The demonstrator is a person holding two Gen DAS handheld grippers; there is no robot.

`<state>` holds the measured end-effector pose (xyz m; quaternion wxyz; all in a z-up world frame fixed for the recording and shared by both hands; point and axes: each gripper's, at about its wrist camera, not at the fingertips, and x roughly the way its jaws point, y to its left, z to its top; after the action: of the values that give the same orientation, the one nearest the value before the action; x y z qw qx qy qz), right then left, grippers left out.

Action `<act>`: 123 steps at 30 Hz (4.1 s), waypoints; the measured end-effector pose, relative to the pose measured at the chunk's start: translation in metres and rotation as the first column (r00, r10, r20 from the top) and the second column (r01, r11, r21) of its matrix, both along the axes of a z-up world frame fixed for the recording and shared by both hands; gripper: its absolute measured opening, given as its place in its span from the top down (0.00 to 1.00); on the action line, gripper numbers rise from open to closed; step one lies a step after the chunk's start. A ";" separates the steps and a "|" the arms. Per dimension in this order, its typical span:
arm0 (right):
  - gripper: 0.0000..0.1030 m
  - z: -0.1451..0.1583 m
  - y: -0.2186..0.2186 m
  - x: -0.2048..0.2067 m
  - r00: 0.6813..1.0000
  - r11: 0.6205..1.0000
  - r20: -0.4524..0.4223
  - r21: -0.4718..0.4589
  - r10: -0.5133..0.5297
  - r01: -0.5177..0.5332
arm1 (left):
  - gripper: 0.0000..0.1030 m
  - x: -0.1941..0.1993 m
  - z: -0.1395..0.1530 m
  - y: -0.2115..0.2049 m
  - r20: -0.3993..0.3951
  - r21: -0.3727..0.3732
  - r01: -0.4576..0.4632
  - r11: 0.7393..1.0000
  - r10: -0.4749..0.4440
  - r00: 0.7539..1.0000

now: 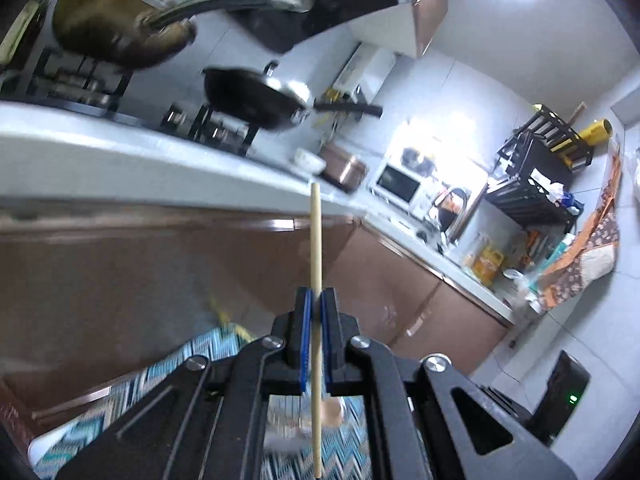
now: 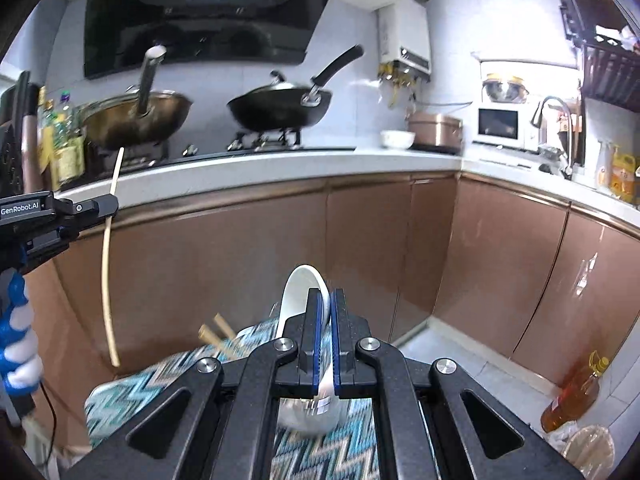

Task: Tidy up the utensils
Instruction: 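Carry the spoon with the right tool into the holder while the left tool drops its chopstick in, then raise both open tools from the holder and move back toward the utensils, then grasp the last white spoon with the left tool while the right tool grasps a chopstick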

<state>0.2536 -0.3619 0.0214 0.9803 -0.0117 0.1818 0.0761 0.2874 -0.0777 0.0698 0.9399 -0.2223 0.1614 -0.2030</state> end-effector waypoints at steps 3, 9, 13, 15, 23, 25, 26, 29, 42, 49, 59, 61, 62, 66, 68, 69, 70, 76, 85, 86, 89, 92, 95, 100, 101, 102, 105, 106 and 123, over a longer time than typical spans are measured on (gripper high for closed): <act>0.96 -0.004 0.002 0.019 0.999 0.999 0.035 -0.005 -0.040 0.040 | 0.96 0.017 -0.005 -0.027 0.053 0.023 -0.040 0.999 0.038 0.998; 0.96 -0.030 0.012 0.054 0.993 0.994 0.069 -0.049 -0.098 0.101 | 0.96 0.048 -0.033 -0.073 0.151 0.108 -0.154 0.982 0.137 0.979; 0.96 -0.051 0.015 0.068 0.989 0.990 0.074 -0.063 -0.125 0.130 | 0.95 0.060 -0.056 -0.093 0.183 0.130 -0.197 0.972 0.172 0.968; 0.95 -0.061 0.017 0.072 0.989 0.988 0.075 -0.075 -0.131 0.137 | 0.95 0.063 -0.071 -0.101 0.192 0.136 -0.211 0.968 0.183 0.964; 0.90 -0.083 0.018 0.063 0.991 0.991 0.063 -0.067 -0.114 0.119 | 0.67 0.057 -0.101 -0.102 0.175 0.148 -0.186 0.971 0.160 0.972; 0.90 -0.081 0.017 0.058 0.992 0.992 0.061 -0.064 -0.109 0.113 | 0.66 0.050 -0.097 -0.096 0.170 0.154 -0.177 0.972 0.150 0.974; 0.90 -0.079 0.017 0.056 0.992 0.991 0.063 -0.065 -0.110 0.114 | 0.66 0.045 -0.093 -0.092 0.169 0.158 -0.173 0.972 0.146 0.975; 0.87 -0.070 0.019 0.044 0.991 0.991 0.077 -0.065 -0.109 0.114 | 0.62 0.027 -0.081 -0.072 0.160 0.163 -0.167 0.972 0.141 0.977; 0.80 -0.012 0.022 -0.056 0.990 0.994 0.118 -0.071 -0.076 0.084 | 0.54 -0.079 -0.028 0.071 0.040 0.216 -0.204 0.955 0.200 0.979; 0.79 -0.017 0.032 -0.100 0.998 0.996 0.049 -0.075 -0.048 0.052 | 0.51 -0.131 -0.043 0.117 0.007 0.277 -0.251 0.928 0.259 0.966; 0.76 -0.030 0.041 -0.147 0.999 0.997 -0.015 -0.069 -0.047 0.045 | 0.49 -0.170 -0.058 0.142 -0.033 0.319 -0.253 0.913 0.278 0.960; 0.75 -0.030 0.042 -0.154 0.999 0.997 -0.020 -0.068 -0.045 0.044 | 0.49 -0.175 -0.060 0.144 -0.046 0.316 -0.248 0.916 0.276 0.960; 0.75 -0.030 0.042 -0.158 0.999 0.997 -0.021 -0.070 -0.045 0.043 | 0.49 -0.177 -0.060 0.145 -0.050 0.316 -0.245 0.916 0.274 0.960; 0.72 -0.030 0.043 -0.171 0.999 0.997 -0.027 -0.065 -0.040 0.038 | 0.49 -0.184 -0.062 0.146 -0.073 0.321 -0.221 0.921 0.256 0.964; 0.72 -0.029 0.042 -0.174 0.999 0.997 -0.032 -0.060 -0.041 0.039 | 0.49 -0.187 -0.062 0.146 -0.080 0.326 -0.211 0.922 0.249 0.965; 0.72 -0.029 0.041 -0.176 0.998 0.997 -0.034 -0.060 -0.043 0.041 | 0.49 -0.188 -0.062 0.145 -0.084 0.329 -0.205 0.922 0.245 0.966; 0.72 -0.029 0.040 -0.179 0.998 0.997 -0.035 -0.060 -0.046 0.043 | 0.49 -0.188 -0.062 0.146 -0.087 0.330 -0.199 0.923 0.240 0.967; 0.71 -0.030 0.038 -0.185 0.998 0.997 -0.043 -0.061 -0.053 0.051 | 0.49 -0.193 -0.066 0.148 -0.112 0.333 -0.170 0.928 0.217 0.970; 0.70 -0.044 0.044 -0.174 0.995 0.998 -0.097 -0.064 -0.023 0.016 | 0.49 -0.182 -0.090 0.152 -0.214 0.320 -0.111 0.941 0.187 0.959; 0.70 -0.046 0.045 -0.172 0.994 0.998 -0.106 -0.062 -0.017 0.010 | 0.49 -0.180 -0.093 0.152 -0.227 0.322 -0.104 0.941 0.183 0.957; 0.70 -0.053 0.046 -0.166 0.991 0.998 -0.130 -0.062 -0.007 -0.001 | 0.49 -0.177 -0.100 0.150 -0.246 0.333 -0.091 0.939 0.179 0.953; 0.70 -0.062 0.045 -0.160 0.988 0.998 -0.153 -0.056 -0.002 -0.007 | 0.49 -0.171 -0.108 0.149 -0.268 0.337 -0.077 0.938 0.174 0.947; 0.70 -0.070 0.044 -0.154 0.984 0.999 -0.176 -0.048 0.003 -0.012 | 0.49 -0.164 -0.116 0.149 -0.292 0.339 -0.065 0.938 0.171 0.941; 0.70 -0.083 0.047 -0.143 0.977 0.999 -0.211 -0.045 0.020 -0.030 | 0.49 -0.153 -0.131 0.147 -0.334 0.339 -0.045 0.940 0.165 0.928; 0.70 -0.085 0.048 -0.142 0.976 0.998 -0.217 -0.044 0.024 -0.034 | 0.49 -0.151 -0.133 0.147 -0.339 0.341 -0.042 0.939 0.164 0.926; 0.70 -0.088 0.049 -0.139 0.974 0.998 -0.224 -0.043 0.030 -0.041 | 0.49 -0.149 -0.135 0.146 -0.347 0.343 -0.036 0.939 0.162 0.924; 0.70 -0.095 0.052 -0.132 0.969 0.998 -0.244 -0.042 0.043 -0.055 | 0.49 -0.145 -0.142 0.145 -0.365 0.346 -0.024 0.938 0.158 0.918; 0.70 -0.098 0.053 -0.129 0.967 0.997 -0.249 -0.041 0.047 -0.059 | 0.49 -0.144 -0.144 0.145 -0.370 0.347 -0.020 0.938 0.157 0.916; 0.70 -0.137 0.065 -0.088 0.919 0.989 -0.371 -0.018 0.131 -0.148 | 0.49 -0.115 -0.195 0.141 -0.586 0.231 0.082 0.969 0.072 0.807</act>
<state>0.1656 -0.2971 -0.1156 0.9203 -0.0326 0.3628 0.1425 0.1728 0.0632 -0.1253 0.8627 -0.1560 0.4694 -0.1050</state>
